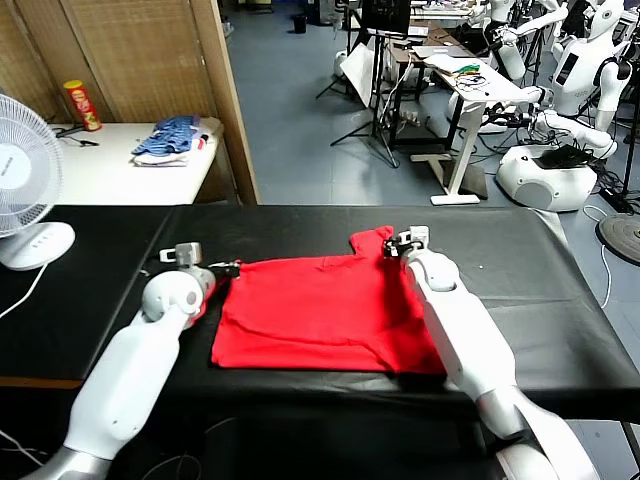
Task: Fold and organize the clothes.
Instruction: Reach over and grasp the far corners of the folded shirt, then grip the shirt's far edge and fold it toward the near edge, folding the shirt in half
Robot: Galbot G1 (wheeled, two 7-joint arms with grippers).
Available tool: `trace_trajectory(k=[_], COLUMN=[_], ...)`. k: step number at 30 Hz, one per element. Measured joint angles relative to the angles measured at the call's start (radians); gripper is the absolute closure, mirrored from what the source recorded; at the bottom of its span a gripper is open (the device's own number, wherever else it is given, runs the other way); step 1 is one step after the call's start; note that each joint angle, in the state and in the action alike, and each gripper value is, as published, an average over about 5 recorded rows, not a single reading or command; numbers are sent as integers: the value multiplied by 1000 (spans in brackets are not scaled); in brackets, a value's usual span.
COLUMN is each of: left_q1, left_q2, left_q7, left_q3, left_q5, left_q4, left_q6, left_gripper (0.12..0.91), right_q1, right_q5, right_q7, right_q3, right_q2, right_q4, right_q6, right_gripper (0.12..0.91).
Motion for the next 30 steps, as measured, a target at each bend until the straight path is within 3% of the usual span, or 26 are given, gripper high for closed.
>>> trace_trajectory(k=[8, 15, 22, 30], left_q1=[99, 229, 377, 525], left_q2=[47, 92, 114, 115], left_q7=[-29, -73, -97, -89], left_q3=[-41, -83, -137, -175], left_q5=[-4, -6, 22, 68], left_q4=[-159, -335, -493, -609], left_q6=[-21, -20, -2, -1], left_gripper=[904, 904, 904, 904], right_q1=[-201, -372, -517, -609], right_q5=[88, 92, 88, 87], right_q7=[-9, 55, 77, 88], right_q3=[58, 104, 138, 153], right_q2=[-124, -217, -274, -292], right_q4=[320, 552, 694, 748], right_q6=[-18, -124, -240, -267], right_gripper=[902, 902, 902, 902])
